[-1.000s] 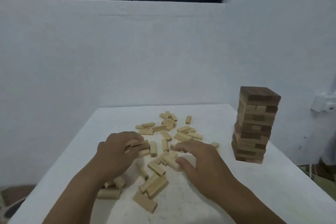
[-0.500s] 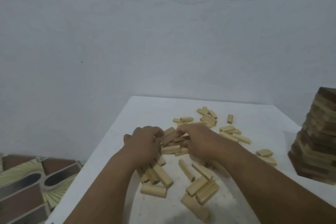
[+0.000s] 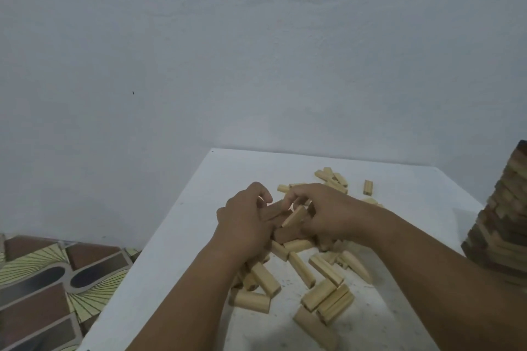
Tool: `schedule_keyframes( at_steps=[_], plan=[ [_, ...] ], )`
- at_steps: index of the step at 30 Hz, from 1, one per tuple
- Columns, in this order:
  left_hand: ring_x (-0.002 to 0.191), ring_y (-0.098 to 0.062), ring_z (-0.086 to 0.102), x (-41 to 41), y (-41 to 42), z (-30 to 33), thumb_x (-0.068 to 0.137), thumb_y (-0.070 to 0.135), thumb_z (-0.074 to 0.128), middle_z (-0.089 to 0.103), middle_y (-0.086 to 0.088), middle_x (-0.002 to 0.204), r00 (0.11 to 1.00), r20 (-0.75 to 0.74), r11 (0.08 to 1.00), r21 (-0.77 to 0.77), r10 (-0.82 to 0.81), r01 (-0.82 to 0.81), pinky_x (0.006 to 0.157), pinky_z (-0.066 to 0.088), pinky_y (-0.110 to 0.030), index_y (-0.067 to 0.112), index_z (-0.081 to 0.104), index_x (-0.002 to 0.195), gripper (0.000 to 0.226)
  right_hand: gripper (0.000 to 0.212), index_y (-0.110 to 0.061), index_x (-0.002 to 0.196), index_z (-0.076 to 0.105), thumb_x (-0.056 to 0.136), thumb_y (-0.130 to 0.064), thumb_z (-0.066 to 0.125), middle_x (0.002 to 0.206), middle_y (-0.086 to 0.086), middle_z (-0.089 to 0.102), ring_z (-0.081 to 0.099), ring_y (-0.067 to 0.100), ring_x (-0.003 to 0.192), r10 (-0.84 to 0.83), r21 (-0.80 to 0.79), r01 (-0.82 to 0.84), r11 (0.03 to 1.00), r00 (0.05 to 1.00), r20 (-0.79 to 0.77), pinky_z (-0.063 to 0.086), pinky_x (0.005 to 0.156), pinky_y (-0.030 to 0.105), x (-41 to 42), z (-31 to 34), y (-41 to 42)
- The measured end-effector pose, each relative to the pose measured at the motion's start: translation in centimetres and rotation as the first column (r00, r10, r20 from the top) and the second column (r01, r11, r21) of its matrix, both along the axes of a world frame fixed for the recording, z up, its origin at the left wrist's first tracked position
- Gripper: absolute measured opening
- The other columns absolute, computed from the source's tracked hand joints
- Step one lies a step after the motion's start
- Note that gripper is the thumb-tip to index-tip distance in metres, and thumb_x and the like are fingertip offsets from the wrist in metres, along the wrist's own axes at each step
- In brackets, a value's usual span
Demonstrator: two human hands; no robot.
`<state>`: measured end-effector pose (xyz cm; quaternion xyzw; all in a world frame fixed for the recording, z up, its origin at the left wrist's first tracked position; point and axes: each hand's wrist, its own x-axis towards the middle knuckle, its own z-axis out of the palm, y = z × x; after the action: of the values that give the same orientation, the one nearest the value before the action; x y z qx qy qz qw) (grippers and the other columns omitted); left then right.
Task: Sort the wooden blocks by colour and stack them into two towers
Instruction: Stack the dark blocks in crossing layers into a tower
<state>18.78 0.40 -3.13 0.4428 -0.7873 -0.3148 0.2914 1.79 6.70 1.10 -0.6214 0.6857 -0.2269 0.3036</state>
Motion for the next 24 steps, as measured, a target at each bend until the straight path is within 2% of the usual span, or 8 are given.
schedule_keyframes(
  at_steps=[2,4,8,13,15,17,20,24],
  plan=[
    [0.073,-0.013,0.062,0.0,0.1,0.0,0.080,0.009,0.063,0.062,0.009,0.095,0.998,-0.045,0.999,-0.013,-0.039,0.038,0.067,0.058,-0.034,0.035,0.053,0.085,0.029,0.033,-0.037,0.096,0.068,0.077,-0.011,0.076,0.106,-0.002,0.059,0.059,0.016,0.070,-0.014,-0.080,0.015,0.997,1.000,0.022,0.056,0.060,0.037,-0.5,0.1,0.7],
    [0.069,-0.018,0.063,0.0,0.1,0.1,0.080,0.002,0.060,0.062,0.006,0.097,0.997,-0.050,0.998,-0.035,-0.056,0.054,0.050,0.056,-0.030,0.033,0.056,0.081,0.032,0.033,-0.038,0.093,0.070,0.074,-0.013,0.080,0.104,-0.004,0.060,0.054,0.012,0.071,-0.040,-0.141,0.045,0.989,0.998,0.040,0.056,0.065,0.032,-1.2,0.3,1.8],
    [0.078,-0.015,0.062,-0.3,0.4,0.5,0.074,-0.008,0.056,0.059,0.008,0.100,0.998,0.012,0.994,-0.084,-0.069,0.070,0.063,0.056,-0.029,0.031,0.062,0.081,0.040,0.027,-0.035,0.090,0.072,0.076,-0.014,0.081,0.086,-0.012,0.064,0.050,0.008,0.062,-0.181,-0.284,0.206,0.936,0.977,0.113,0.047,0.056,0.017,-2.6,0.8,5.8],
    [0.078,0.013,0.065,-0.6,1.4,0.7,0.086,-0.011,0.056,0.062,0.008,0.095,0.987,0.017,0.986,-0.050,-0.159,0.160,0.057,0.046,-0.003,0.005,0.067,0.092,0.020,0.016,-0.033,0.082,0.071,0.073,-0.046,0.076,0.057,-0.011,0.053,0.041,0.008,0.051,-0.371,-0.421,0.406,0.811,0.914,0.166,0.035,0.047,0.014,-3.4,0.5,13.9],
    [0.086,0.004,0.067,-0.7,1.5,0.4,0.089,0.012,0.066,0.067,0.016,0.092,0.989,0.026,0.987,-0.059,-0.148,0.149,0.066,0.049,-0.006,0.016,0.069,0.087,0.006,0.017,-0.033,0.078,0.072,0.075,-0.049,0.077,0.060,-0.013,0.060,0.044,0.010,0.050,-0.463,-0.409,0.488,0.771,0.871,0.165,0.035,0.045,0.013,-3.5,-0.1,17.2],
    [0.088,0.002,0.068,-0.9,1.4,0.2,0.087,0.029,0.073,0.072,0.016,0.092,0.991,0.016,0.990,-0.052,-0.131,0.132,0.071,0.053,-0.011,0.023,0.069,0.081,0.009,0.013,-0.035,0.073,0.072,0.075,-0.045,0.079,0.069,-0.016,0.066,0.051,0.008,0.054,-0.524,-0.383,0.533,0.754,0.840,0.139,0.039,0.050,0.011,-3.5,-1.2,19.3],
    [0.073,0.005,0.068,-1.6,2.3,0.6,0.086,0.026,0.076,0.074,0.013,0.090,0.994,-0.039,0.994,-0.049,-0.100,0.098,0.054,0.046,-0.008,0.020,0.070,0.077,0.012,0.015,-0.033,0.068,0.071,0.077,-0.044,0.078,0.078,-0.017,0.067,0.058,0.007,0.066,-0.570,-0.364,0.548,0.753,0.820,0.055,0.044,0.059,0.011,-3.8,-3.1,20.8],
    [0.056,0.008,0.063,-2.2,4.0,1.1,0.075,0.014,0.085,0.074,0.005,0.077,0.991,-0.090,0.992,-0.090,-0.097,0.089,0.050,0.043,-0.004,0.014,0.067,0.074,0.018,0.010,-0.034,0.079,0.069,0.085,-0.027,0.073,0.086,-0.017,0.062,0.053,-0.008,0.087,-0.543,-0.373,0.470,0.800,0.831,-0.118,0.045,0.075,0.010,-4.2,-4.5,21.2]
  ],
)
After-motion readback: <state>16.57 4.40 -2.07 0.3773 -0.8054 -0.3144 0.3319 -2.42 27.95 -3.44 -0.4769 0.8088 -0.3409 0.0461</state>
